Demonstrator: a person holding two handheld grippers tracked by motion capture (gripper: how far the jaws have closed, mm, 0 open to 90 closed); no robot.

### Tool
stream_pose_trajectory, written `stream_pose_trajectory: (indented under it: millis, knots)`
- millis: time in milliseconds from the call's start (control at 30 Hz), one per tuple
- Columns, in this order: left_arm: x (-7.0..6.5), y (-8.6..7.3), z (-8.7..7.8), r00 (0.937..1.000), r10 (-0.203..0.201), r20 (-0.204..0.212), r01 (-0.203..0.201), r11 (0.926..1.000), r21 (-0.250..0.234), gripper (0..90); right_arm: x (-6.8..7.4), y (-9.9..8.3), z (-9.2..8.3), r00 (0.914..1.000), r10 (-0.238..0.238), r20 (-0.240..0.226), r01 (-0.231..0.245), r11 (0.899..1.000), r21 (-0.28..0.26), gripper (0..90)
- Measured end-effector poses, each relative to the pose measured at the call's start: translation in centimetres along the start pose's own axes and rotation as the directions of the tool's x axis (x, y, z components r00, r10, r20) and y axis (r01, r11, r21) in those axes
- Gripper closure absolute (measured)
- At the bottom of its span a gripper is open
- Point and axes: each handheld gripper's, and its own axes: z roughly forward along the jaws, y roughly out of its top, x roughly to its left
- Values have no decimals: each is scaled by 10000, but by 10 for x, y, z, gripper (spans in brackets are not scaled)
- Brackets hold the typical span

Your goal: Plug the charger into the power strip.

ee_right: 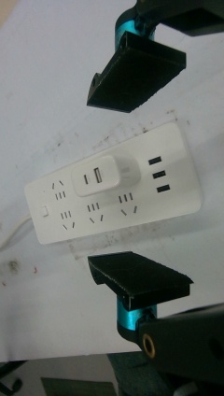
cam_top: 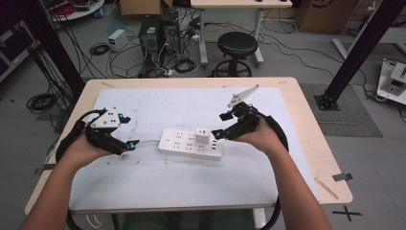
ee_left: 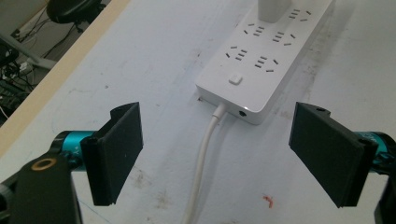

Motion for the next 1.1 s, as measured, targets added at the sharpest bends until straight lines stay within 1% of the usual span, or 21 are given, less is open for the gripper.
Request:
stream_pose_trajectory:
  millis: [67,100,133,167,267,300,333,367,400,433,533,667,733,767,833,867,1033,1100]
  knots:
    - [0,0,0,10000,58,22,-58,9999,-88,175,1,-7,-6,9999,69,105,-67,9997,-248,207]
    - [0,0,0,10000,58,22,-58,9999,-88,175,1,-7,-6,9999,69,105,-67,9997,-248,207]
    - [-1,1,0,10000,21,24,-20,9999,-168,176,3,-15,-12,9998,147,126,-139,9981,-601,206]
    - [0,1,-1,9999,80,90,-78,9996,-257,175,4,-18,-15,9997,167,155,-155,9970,-758,206]
    - [0,1,-1,9999,80,90,-78,9996,-257,175,4,-22,-17,9996,212,172,-197,9961,-858,204]
    - [0,1,-2,9999,50,102,-44,9986,-523,175,4,-22,-17,9996,212,172,-197,9961,-858,204]
    - [0,1,-2,9999,50,102,-44,9986,-523,176,4,-22,-17,9996,212,172,-197,9961,-858,204]
    - [0,0,-3,9999,-56,131,66,9972,-749,176,5,-31,-23,9993,308,225,-278,9917,-1252,195]
    - [1,-1,-3,9999,-78,98,86,9961,-879,176,5,-34,-26,9991,370,211,-337,9895,-1404,194]
    - [1,-2,-3,9999,-102,99,110,9962,-861,176,5,-37,-28,9991,387,184,-353,9864,-1603,195]
    - [3,-4,-2,9997,-228,112,238,9948,-988,175,5,-40,-31,9987,463,228,-418,9848,-1687,195]
    - [2,-5,-1,9994,-304,161,319,9945,-1002,176,4,-40,-33,9984,478,305,-414,9821,-1839,195]
    - [2,-5,-1,9994,-304,161,319,9945,-1002,176,4,-40,-34,9983,486,307,-422,9823,-1824,195]
    - [2,-5,-1,9994,-299,171,315,9944,-1006,175,4,-39,-35,9980,421,482,-331,9840,-1751,195]
    - [2,-6,0,9993,-317,186,335,9941,-1030,176,4,-38,-35,9979,443,463,-351,9826,-1826,195]
    - [3,-6,-1,9995,-267,163,282,9947,-986,176,4,-38,-35,9979,452,472,-358,9823,-1836,194]
    - [3,-6,-1,9991,-390,150,403,9941,-1008,176,3,-38,-36,9976,442,535,-340,9832,-1795,195]
    - [4,-6,-1,9991,-381,173,397,9942,-1003,176,2,-38,-37,9973,475,559,-369,9833,-1782,195]
